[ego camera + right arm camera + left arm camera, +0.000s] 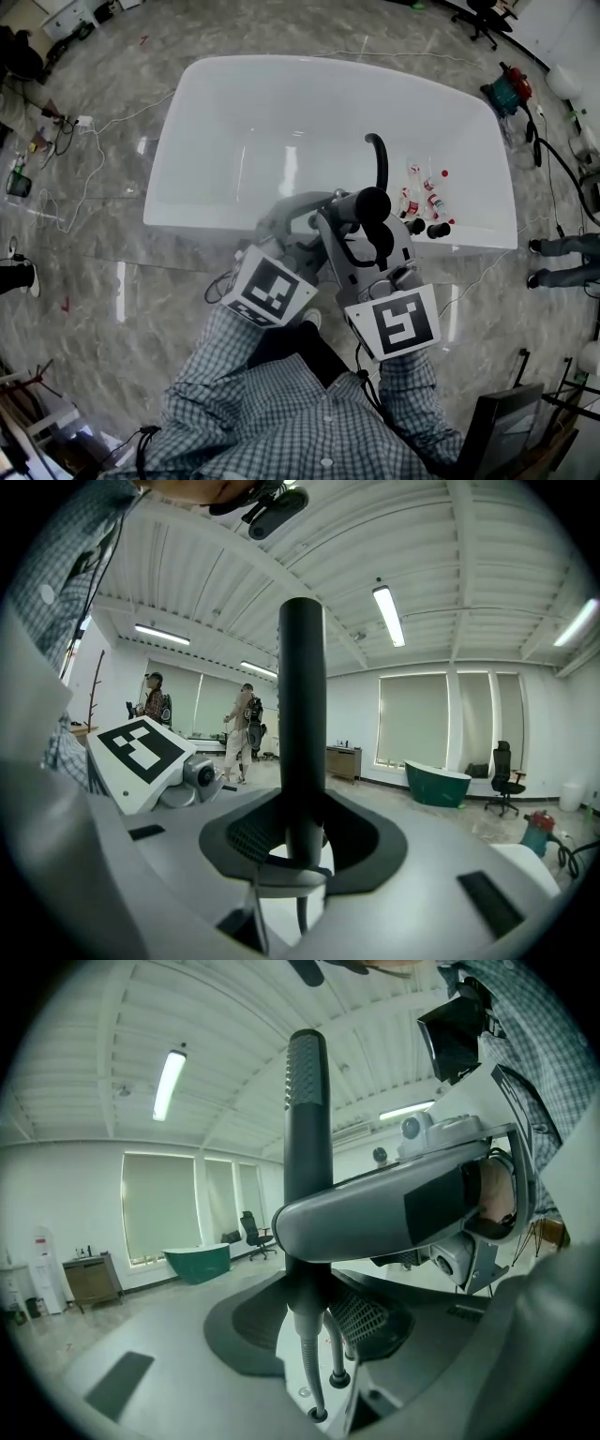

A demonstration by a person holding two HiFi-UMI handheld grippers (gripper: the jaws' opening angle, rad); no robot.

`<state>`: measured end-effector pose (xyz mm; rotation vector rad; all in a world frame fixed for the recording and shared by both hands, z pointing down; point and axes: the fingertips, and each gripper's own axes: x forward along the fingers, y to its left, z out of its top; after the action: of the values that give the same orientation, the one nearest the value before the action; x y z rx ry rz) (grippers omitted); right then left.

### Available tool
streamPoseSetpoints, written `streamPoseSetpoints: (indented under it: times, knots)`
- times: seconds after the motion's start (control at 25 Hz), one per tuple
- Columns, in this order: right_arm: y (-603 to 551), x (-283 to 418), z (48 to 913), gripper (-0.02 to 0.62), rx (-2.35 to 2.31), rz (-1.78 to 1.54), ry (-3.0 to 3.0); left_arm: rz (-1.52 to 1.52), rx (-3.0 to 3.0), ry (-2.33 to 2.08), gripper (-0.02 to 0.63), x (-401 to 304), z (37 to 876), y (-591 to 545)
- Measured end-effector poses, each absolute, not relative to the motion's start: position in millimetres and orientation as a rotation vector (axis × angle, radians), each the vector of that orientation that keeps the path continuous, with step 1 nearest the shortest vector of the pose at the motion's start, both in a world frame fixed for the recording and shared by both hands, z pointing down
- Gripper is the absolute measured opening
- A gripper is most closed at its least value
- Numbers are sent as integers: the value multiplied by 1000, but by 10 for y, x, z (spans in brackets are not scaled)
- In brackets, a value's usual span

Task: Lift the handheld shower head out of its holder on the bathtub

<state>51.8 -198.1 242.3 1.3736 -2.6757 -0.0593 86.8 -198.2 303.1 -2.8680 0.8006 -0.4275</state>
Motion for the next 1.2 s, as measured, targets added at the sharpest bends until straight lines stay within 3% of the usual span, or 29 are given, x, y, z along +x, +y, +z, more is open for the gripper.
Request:
streamPoseSetpoints:
  times: [1.2]
  knots:
    - [-1595,356,1327,135,1346,-185,-2663,-336,-2774,825,127,707,1809,-1683]
